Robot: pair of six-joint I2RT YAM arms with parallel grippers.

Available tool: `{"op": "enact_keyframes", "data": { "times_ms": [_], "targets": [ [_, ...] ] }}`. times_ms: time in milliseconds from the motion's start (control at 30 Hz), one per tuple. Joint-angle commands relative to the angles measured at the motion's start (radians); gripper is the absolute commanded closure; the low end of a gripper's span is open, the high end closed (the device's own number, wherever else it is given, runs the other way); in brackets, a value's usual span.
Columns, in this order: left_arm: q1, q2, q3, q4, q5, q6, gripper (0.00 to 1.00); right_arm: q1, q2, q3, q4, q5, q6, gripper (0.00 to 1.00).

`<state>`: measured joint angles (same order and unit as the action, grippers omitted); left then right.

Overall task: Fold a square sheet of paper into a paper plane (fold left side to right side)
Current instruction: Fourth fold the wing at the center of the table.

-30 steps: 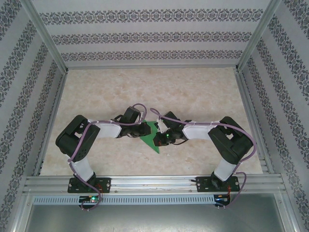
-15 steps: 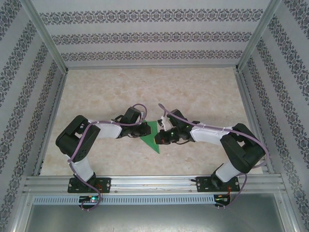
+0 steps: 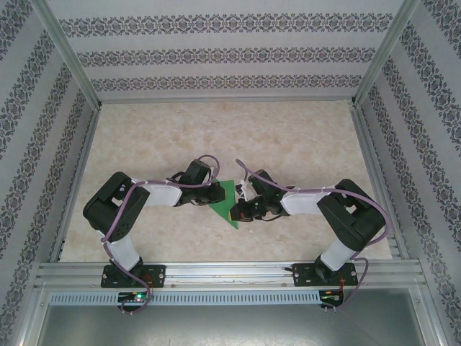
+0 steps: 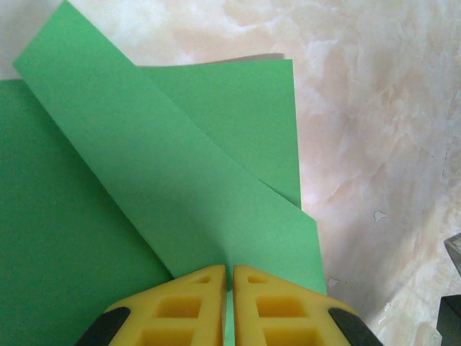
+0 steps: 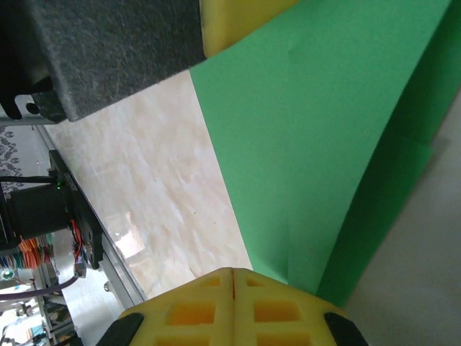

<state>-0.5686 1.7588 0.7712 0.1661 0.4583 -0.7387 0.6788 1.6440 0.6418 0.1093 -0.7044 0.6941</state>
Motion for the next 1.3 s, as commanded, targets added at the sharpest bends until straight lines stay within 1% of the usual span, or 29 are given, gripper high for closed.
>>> {"op": "enact_keyframes", "data": {
  "times_ms": [0,500,767,1267],
  "targets": [
    [-0.012,0.059,-0.023,-0.103,-0.091,0.006,0.88,0.012,0.029,0.028,-0.016,0.023,-0.014,1.00],
    [-0.011,0.066,-0.026,-0.099,-0.105,0.003,0.88,0.027,0.050,-0.002,-0.052,0.028,-0.013,1.00],
    [-0.010,0.075,-0.028,-0.100,-0.116,-0.001,0.89,0.038,0.048,-0.022,-0.101,0.054,-0.015,1.00],
    [-0.008,0.073,-0.039,-0.097,-0.138,-0.010,0.89,0.094,-0.021,-0.126,-0.147,0.069,0.004,1.00]
  ]
}}
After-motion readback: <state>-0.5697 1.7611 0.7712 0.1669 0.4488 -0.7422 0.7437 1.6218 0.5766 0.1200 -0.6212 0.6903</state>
